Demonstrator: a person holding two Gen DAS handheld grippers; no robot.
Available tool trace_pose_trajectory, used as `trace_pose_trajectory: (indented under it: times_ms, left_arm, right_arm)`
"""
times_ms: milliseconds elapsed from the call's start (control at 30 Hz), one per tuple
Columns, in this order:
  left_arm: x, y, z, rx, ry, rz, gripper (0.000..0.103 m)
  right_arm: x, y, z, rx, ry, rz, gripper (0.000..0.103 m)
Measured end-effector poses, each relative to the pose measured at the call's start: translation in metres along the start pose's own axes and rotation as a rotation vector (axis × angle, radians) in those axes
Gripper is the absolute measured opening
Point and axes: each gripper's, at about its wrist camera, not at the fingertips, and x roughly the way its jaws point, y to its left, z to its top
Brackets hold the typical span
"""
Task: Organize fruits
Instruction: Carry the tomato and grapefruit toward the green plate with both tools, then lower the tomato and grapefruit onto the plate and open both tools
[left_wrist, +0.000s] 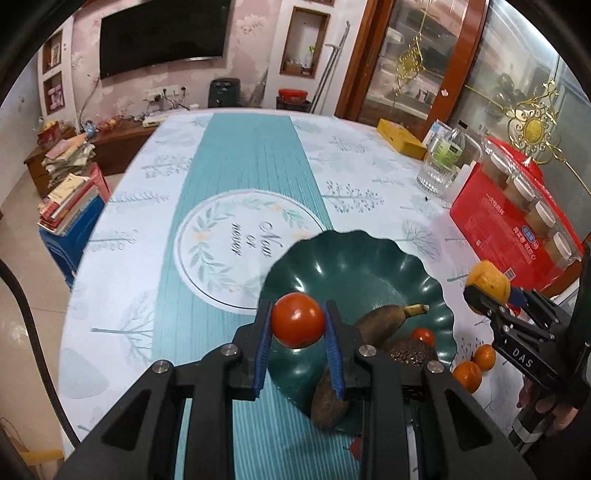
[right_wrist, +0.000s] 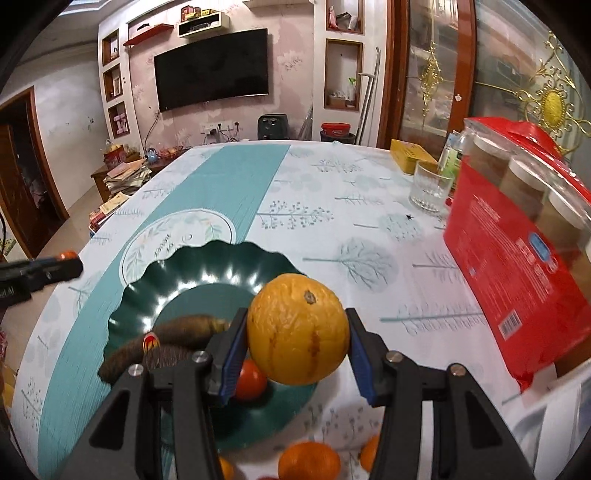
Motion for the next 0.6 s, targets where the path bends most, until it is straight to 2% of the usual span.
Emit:
trace_pose_trajectory:
  times_ms: [333, 433, 500, 600]
  left_arm:
    - [0.049, 0.000, -0.013, -0.007, 0.101, -0.042, 0.026]
    - [0.058, 0.002, -0.017, -0.012, 0.120, -0.033, 0.026]
    - [0.060, 0.003, -0.017, -0.016, 0.127, -0.030, 0.026]
    - [0.056, 0.000, -0.016, -0.012, 0.123, -0.023, 0.032]
  right_arm:
    - [0.042, -0.003, -0.010, 0.028, 0.091, 0.030, 0.050]
    - [0.043, -0.001, -0.012, 0.034, 0.070, 0.072, 0.050]
    - [0.044, 0.003, -0.012, 0.011, 0.067, 0.057, 0.051]
    - [0.041, 0.009, -0.012, -0.021, 0.071, 0.034, 0.051]
